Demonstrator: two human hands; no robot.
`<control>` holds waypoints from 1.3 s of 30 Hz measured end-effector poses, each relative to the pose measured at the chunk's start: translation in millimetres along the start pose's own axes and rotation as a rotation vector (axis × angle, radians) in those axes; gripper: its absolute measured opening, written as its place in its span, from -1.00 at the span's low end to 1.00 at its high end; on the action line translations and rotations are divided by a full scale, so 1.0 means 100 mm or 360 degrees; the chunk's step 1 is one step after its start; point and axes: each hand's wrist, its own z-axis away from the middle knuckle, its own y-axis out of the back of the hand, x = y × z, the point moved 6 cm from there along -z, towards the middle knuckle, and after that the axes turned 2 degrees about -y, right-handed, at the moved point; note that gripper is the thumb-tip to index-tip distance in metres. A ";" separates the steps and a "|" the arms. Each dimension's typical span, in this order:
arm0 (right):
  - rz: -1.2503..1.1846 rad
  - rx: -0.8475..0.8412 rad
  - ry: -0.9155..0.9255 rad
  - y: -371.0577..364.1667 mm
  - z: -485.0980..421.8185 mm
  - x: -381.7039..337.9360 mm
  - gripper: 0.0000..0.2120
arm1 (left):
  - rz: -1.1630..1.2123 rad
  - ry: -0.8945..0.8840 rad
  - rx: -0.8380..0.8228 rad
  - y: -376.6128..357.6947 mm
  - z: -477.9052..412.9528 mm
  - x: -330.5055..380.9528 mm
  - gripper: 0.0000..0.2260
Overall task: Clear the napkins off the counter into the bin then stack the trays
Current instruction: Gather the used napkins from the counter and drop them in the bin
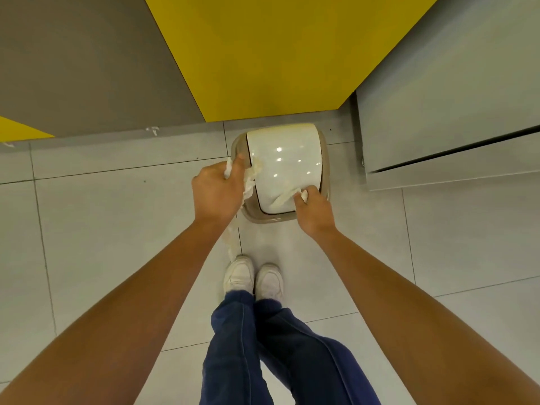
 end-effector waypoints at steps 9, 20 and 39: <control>-0.0244 -0.0099 -0.0359 -0.28 -0.45 -0.01 -0.62 | 0.0130 0.0090 -0.0006 -0.12 -0.11 -0.32 -0.52; -0.0326 -0.0229 -0.0323 -0.22 -0.24 0.02 -0.53 | 0.0297 0.0066 -0.0061 -0.26 0.04 -0.17 -0.52; -0.0655 -0.0403 -0.0315 0.20 -0.32 0.16 -0.62 | 0.0027 -0.1113 -0.0213 -1.24 -0.09 0.27 -0.73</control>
